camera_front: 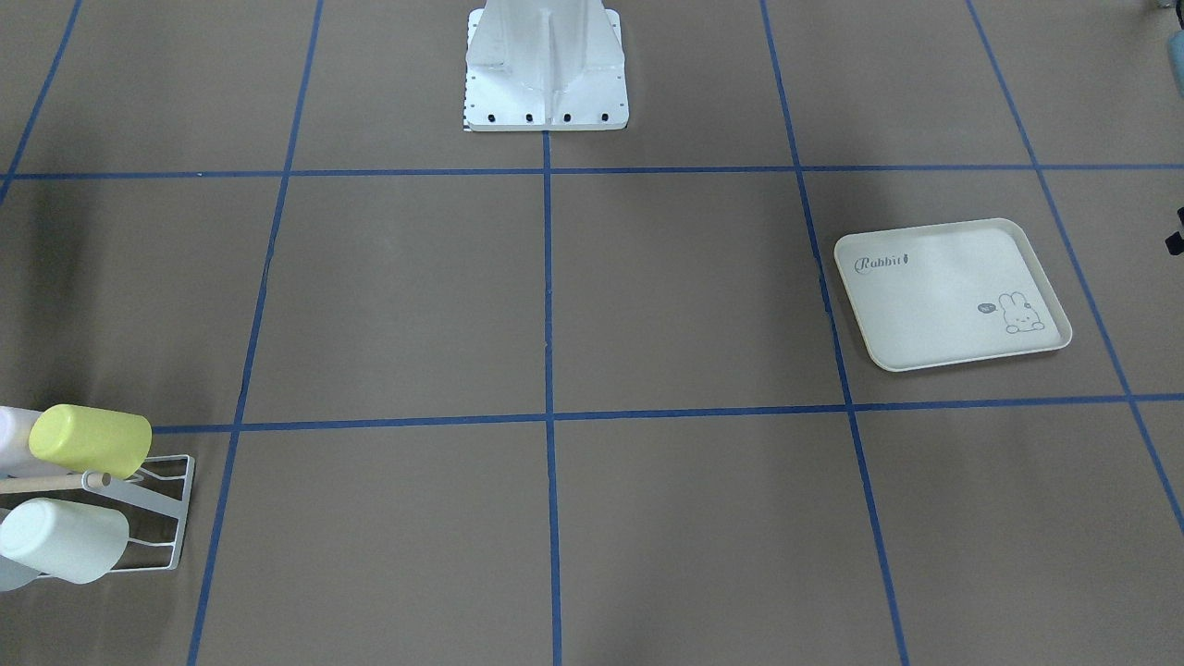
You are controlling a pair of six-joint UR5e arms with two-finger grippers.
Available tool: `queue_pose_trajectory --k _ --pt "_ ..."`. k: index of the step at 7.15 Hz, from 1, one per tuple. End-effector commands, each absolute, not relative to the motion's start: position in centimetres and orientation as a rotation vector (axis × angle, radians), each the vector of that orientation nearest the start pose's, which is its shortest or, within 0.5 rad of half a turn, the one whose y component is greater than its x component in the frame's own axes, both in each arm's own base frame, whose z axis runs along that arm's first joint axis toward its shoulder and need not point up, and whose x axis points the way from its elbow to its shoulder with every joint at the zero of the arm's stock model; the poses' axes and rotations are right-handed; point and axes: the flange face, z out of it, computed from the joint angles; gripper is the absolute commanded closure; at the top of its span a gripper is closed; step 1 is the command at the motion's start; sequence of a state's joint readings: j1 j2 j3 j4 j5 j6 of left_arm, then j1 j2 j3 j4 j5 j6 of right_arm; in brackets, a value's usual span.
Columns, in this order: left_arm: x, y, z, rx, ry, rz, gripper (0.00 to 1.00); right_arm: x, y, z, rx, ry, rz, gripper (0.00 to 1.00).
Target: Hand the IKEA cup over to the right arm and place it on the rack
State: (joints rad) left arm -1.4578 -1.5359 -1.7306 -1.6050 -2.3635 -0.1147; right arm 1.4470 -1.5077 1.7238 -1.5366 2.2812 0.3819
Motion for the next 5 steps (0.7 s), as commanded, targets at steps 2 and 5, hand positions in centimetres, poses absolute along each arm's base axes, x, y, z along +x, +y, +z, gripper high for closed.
queue_pose_trajectory --k 2,5 --pt "-0.7 -48.4 59.9 0.045 0.808 0.056 0.00 0.2 -51.8 55.1 0.046 -0.772 0.143 0.01" --pt "-0.6 -48.5 61.4 0.012 0.819 0.043 0.00 -0.1 -51.1 57.1 -0.013 -0.817 0.153 0.01"
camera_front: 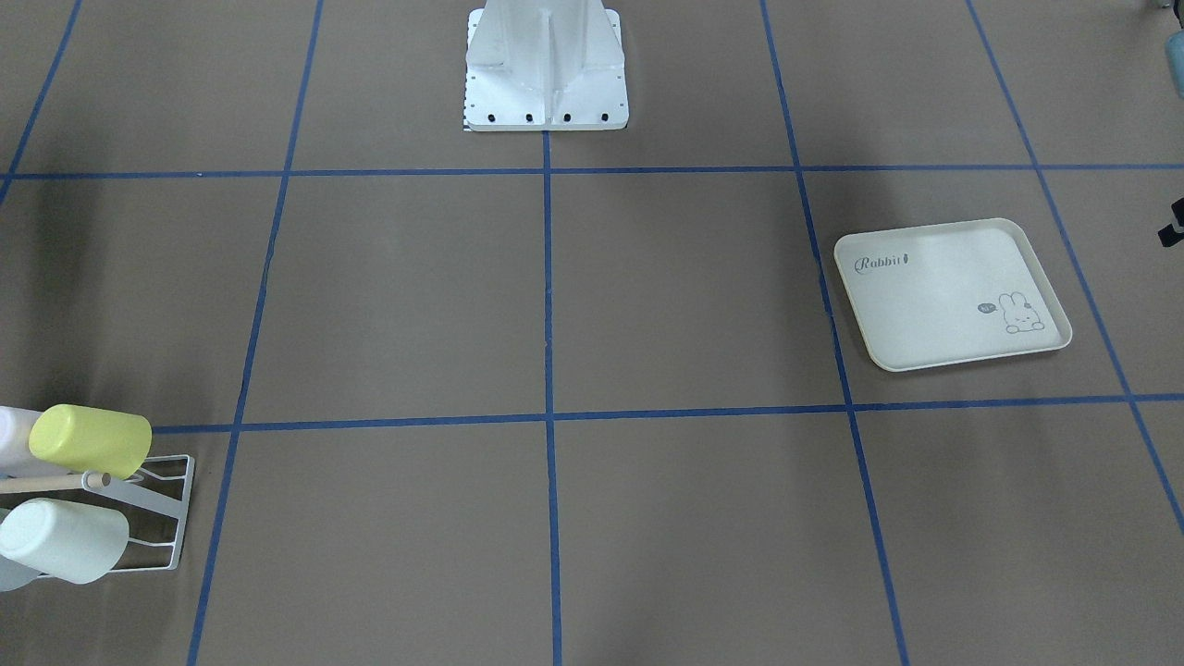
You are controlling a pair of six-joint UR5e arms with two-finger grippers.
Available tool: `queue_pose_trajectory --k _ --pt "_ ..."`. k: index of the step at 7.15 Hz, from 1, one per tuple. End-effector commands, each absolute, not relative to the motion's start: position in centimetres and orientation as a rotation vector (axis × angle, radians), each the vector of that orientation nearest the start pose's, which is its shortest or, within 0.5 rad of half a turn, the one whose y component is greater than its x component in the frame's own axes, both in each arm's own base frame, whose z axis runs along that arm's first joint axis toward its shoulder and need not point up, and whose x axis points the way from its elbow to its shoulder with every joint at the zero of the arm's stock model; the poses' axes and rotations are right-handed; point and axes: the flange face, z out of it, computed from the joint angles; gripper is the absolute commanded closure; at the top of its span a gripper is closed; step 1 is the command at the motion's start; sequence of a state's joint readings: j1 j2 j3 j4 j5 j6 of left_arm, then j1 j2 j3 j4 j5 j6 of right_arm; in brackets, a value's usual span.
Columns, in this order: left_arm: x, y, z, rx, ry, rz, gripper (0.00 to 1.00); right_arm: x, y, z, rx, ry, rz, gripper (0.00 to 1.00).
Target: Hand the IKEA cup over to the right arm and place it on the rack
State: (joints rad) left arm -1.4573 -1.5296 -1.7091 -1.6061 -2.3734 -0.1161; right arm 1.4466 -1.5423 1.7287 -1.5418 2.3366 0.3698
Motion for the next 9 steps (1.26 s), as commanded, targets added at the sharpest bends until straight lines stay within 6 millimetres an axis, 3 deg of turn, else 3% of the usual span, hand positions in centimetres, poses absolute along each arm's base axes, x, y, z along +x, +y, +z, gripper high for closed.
queue_pose_trajectory --k 1,3,6,9 --pt "-0.3 -48.6 60.9 0.003 0.867 0.043 0.00 -0.1 -51.0 57.1 -0.012 -0.820 0.152 0.01" --pt "-0.3 -49.1 60.6 -0.042 0.878 0.016 0.00 0.8 -50.4 58.3 -0.014 -0.818 0.123 0.01" --pt "-1.6 -49.4 60.3 -0.031 0.871 -0.008 0.00 2.6 -50.1 61.9 -0.009 -0.809 0.051 0.01" --pt "-2.0 -49.4 59.9 -0.016 0.866 -0.006 0.00 2.7 -49.5 62.8 -0.020 -0.797 0.053 0.01"
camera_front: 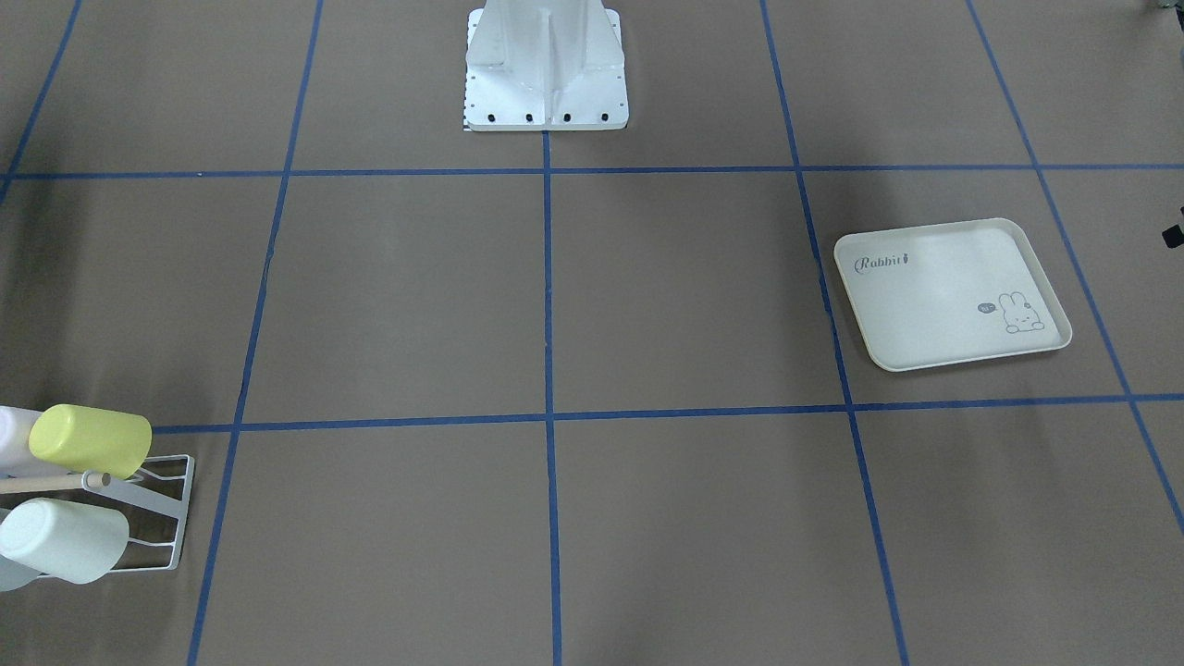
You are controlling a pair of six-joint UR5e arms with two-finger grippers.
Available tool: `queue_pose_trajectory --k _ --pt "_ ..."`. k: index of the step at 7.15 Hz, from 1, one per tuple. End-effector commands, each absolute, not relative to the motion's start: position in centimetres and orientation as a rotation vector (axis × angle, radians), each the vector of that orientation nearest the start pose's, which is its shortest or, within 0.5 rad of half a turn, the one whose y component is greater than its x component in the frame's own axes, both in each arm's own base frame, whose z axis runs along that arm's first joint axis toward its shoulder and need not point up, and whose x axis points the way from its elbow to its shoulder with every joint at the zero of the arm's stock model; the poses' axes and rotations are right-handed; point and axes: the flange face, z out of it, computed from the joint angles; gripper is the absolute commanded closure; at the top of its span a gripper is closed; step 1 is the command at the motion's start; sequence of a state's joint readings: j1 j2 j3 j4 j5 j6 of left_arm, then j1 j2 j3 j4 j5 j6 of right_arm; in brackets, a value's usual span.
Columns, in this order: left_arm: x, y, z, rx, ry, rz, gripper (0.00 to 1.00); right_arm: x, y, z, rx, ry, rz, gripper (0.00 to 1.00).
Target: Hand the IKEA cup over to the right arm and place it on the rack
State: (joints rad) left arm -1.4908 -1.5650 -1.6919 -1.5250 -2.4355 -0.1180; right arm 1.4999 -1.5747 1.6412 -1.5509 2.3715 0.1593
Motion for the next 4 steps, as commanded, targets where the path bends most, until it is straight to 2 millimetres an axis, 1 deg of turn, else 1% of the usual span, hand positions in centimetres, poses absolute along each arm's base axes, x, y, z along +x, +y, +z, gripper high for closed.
queue_pose_trajectory --k 1,2,3,4 --pt "-2.12 -49.24 60.39 -0.014 0.869 -0.005 0.00 2.75 -49.52 62.68 -0.014 -0.796 0.051 0.01" --pt "-2.21 -49.04 60.75 -0.023 0.868 -0.016 0.00 2.76 -49.62 62.58 -0.008 -0.794 0.050 0.01" --pt "-2.28 -49.12 60.23 -0.014 0.869 -0.016 0.00 2.74 -49.68 62.57 -0.013 -0.797 0.056 0.01" --pt "-2.22 -48.95 60.99 -0.030 0.868 -0.022 0.00 2.76 -49.57 62.86 -0.022 -0.794 0.061 0.01"
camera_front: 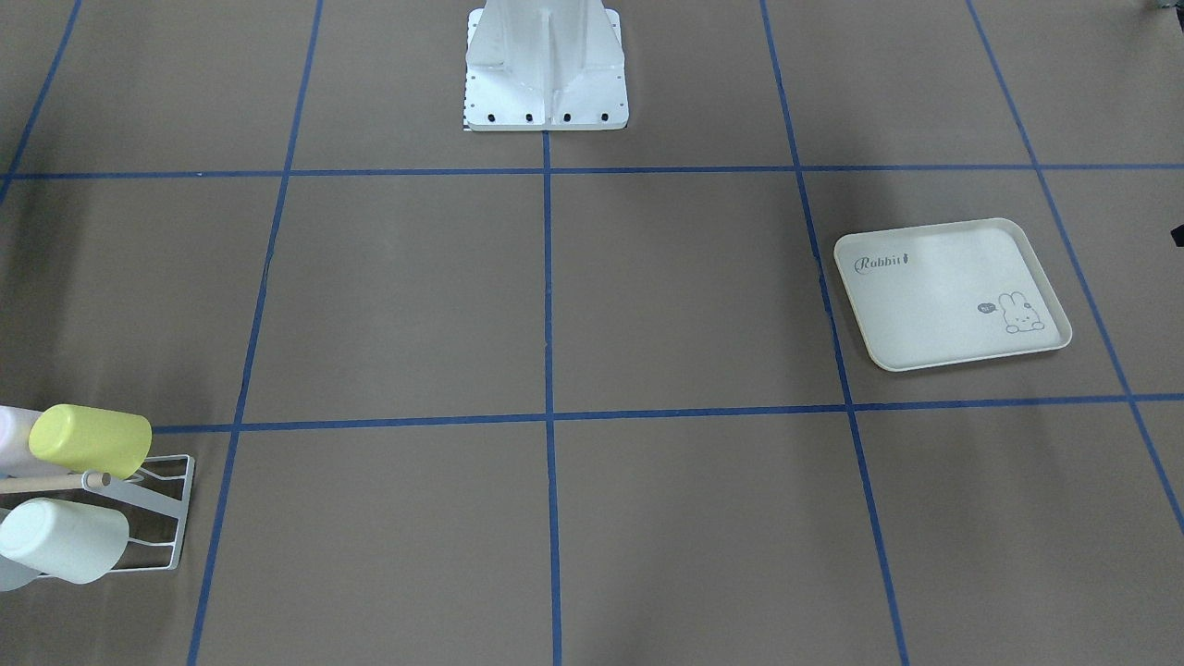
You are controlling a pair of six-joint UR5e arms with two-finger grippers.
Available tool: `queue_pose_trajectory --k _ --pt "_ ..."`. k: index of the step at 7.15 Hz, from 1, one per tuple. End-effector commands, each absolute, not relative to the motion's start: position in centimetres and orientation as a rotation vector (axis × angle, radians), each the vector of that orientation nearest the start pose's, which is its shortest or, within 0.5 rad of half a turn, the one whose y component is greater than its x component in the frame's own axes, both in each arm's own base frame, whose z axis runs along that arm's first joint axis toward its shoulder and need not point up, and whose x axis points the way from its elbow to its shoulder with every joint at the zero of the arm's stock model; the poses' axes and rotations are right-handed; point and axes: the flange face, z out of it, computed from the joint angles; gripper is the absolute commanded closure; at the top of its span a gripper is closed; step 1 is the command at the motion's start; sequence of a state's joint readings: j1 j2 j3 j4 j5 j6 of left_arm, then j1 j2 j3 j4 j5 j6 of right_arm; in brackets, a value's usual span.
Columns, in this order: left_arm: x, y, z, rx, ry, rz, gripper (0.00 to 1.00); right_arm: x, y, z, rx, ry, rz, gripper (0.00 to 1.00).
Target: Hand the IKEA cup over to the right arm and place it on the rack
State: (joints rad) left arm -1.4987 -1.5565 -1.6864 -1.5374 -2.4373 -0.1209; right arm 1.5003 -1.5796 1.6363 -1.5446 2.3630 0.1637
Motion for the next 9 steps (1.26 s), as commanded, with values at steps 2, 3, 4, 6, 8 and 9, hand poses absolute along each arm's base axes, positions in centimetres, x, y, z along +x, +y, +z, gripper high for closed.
queue_pose_trajectory --k 2,3,4,6,8,9 --pt "-2.3 -49.0 60.6 -0.021 0.868 -0.020 0.00 2.7 -49.6 62.8 -0.024 -0.805 0.062 0.01" --pt "-2.3 -49.0 60.8 -0.023 0.868 -0.019 0.00 2.6 -49.6 62.5 -0.024 -0.823 0.062 0.01" --pt "-2.4 -48.8 61.0 -0.026 0.868 -0.023 0.00 2.8 -49.3 62.8 -0.025 -0.822 0.066 0.01" --pt "-4.0 -48.8 61.2 0.000 0.788 -0.037 0.00 2.9 -48.8 62.9 -0.019 -0.818 0.064 0.01" --pt "-4.3 -48.6 61.8 -0.003 0.758 -0.043 0.00 2.9 -48.9 62.6 -0.013 -0.818 0.061 0.01" --pt "-4.4 -47.8 62.3 -0.013 0.757 -0.047 0.00 2.9 -48.9 62.2 -0.007 -0.820 0.060 0.01"
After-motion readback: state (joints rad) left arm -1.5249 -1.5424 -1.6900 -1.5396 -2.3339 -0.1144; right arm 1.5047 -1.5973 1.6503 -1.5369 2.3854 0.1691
